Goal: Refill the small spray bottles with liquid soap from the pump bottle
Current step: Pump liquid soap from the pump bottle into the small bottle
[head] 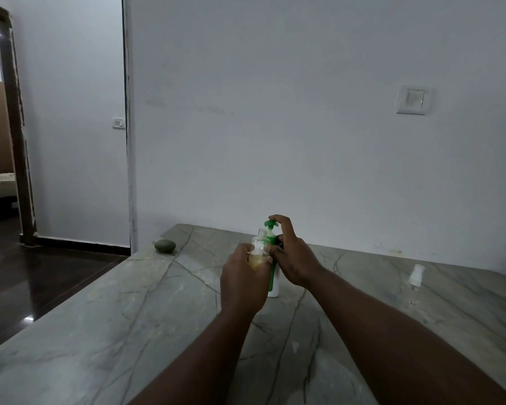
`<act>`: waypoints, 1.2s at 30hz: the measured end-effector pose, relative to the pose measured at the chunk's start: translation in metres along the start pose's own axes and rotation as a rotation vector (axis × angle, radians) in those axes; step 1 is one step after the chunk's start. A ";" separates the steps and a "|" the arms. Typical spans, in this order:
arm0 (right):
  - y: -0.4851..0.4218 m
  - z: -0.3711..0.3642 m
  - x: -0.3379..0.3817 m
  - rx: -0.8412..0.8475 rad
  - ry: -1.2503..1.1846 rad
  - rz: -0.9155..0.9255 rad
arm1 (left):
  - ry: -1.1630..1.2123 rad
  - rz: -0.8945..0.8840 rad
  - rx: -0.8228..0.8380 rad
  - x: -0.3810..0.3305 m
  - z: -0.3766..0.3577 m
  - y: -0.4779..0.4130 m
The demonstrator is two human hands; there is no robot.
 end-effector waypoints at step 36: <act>-0.003 -0.001 -0.007 0.005 0.037 0.025 | -0.012 -0.028 0.006 0.001 -0.001 0.000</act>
Point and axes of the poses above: each hand's wrist, its own y-axis away from the middle knuckle, its own z-axis out of the back of the hand, x = y × z, the point moved 5 cm from there along -y, towards the middle knuckle, and after that the axes turned 12 degrees about z, right-handed, at the moved point
